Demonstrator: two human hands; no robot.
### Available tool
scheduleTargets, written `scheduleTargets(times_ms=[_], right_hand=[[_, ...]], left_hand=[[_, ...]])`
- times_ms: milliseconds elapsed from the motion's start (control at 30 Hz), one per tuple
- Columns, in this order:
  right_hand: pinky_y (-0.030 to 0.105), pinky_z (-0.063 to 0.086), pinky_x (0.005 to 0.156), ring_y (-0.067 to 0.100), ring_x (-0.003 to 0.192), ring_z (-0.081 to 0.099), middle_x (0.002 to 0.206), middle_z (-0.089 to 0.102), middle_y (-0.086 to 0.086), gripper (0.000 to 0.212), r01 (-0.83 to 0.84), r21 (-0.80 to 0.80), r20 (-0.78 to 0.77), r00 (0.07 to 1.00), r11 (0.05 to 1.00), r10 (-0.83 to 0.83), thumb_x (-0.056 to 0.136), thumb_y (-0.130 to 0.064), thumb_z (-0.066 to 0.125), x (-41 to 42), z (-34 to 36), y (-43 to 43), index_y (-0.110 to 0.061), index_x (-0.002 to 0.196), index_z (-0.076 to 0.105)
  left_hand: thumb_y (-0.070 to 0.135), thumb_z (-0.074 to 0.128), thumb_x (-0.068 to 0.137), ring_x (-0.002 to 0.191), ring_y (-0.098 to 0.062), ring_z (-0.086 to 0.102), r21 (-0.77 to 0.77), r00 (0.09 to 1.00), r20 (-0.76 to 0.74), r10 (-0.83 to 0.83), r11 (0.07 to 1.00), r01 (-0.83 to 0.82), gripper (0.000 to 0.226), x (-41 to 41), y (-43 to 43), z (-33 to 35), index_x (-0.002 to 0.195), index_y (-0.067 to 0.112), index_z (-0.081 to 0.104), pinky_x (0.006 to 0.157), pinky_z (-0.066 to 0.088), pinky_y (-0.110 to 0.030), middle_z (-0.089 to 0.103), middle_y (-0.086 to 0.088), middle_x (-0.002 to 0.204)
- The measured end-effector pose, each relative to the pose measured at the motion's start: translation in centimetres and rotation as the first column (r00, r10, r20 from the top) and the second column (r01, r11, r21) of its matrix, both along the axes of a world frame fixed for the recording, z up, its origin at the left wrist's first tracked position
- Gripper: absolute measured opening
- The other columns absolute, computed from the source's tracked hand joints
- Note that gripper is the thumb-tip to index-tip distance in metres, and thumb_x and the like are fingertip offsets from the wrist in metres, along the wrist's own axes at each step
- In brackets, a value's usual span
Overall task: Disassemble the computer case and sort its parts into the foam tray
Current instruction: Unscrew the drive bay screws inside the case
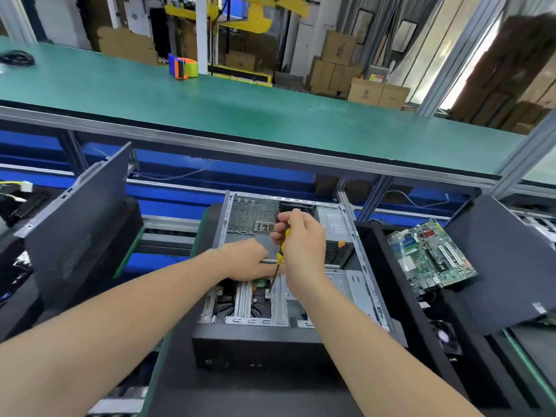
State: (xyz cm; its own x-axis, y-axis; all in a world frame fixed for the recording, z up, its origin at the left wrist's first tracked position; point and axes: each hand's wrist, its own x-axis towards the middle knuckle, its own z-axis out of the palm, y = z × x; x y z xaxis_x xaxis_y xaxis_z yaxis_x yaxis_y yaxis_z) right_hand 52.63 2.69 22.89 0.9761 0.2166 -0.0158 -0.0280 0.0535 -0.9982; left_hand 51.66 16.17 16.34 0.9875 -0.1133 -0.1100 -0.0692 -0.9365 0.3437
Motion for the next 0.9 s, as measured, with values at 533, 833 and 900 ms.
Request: scheduleTargets(times_ms=[533, 833, 900], right_hand=[[0.033, 0.010, 0.051, 0.016, 0.050, 0.013, 0.053, 0.022, -0.002, 0.048, -0.424, 0.139, -0.084, 0.896, 0.895, 0.437, 0.097, -0.013, 0.051, 0.7, 0.4, 0.3, -0.022, 0.055, 0.030], [0.024, 0.017, 0.045, 0.011, 0.044, 0.012, 0.047, 0.021, -0.001, 0.062, -0.862, 0.129, -0.064, 0.487, 0.491, 0.871, 0.112, -0.034, 0.042, 2.9, 1.0, -0.4, -0.019, 0.054, 0.027], [0.023, 0.017, 0.044, 0.011, 0.044, 0.013, 0.048, 0.023, -0.003, 0.057, -0.877, 0.153, -0.054, 0.453, 0.456, 0.890, 0.112, -0.032, 0.042, 2.8, 0.9, -0.2, -0.019, 0.057, 0.032]], left_hand=[[0.110, 0.010, 0.056, 0.066, -0.016, 0.054, 0.236, 0.999, -0.015, 0.039, 0.971, -0.034, 0.093, -0.6, 0.7, -1.0, 0.096, 0.036, 0.051, 0.072, 0.051, -0.039, 0.062, 0.005, 0.082], [0.109, 0.027, 0.058, 0.086, -0.015, 0.056, 0.180, 1.000, -0.030, 0.010, 0.984, -0.005, 0.086, -0.5, 0.9, -1.2, 0.100, 0.040, 0.059, 0.083, 0.050, -0.035, 0.057, 0.027, 0.082], [0.107, 0.031, 0.061, 0.082, -0.013, 0.051, 0.158, 1.000, -0.011, -0.003, 0.987, 0.005, 0.078, -0.7, 0.8, -1.0, 0.097, 0.043, 0.058, 0.081, 0.051, -0.036, 0.044, 0.028, 0.071]])
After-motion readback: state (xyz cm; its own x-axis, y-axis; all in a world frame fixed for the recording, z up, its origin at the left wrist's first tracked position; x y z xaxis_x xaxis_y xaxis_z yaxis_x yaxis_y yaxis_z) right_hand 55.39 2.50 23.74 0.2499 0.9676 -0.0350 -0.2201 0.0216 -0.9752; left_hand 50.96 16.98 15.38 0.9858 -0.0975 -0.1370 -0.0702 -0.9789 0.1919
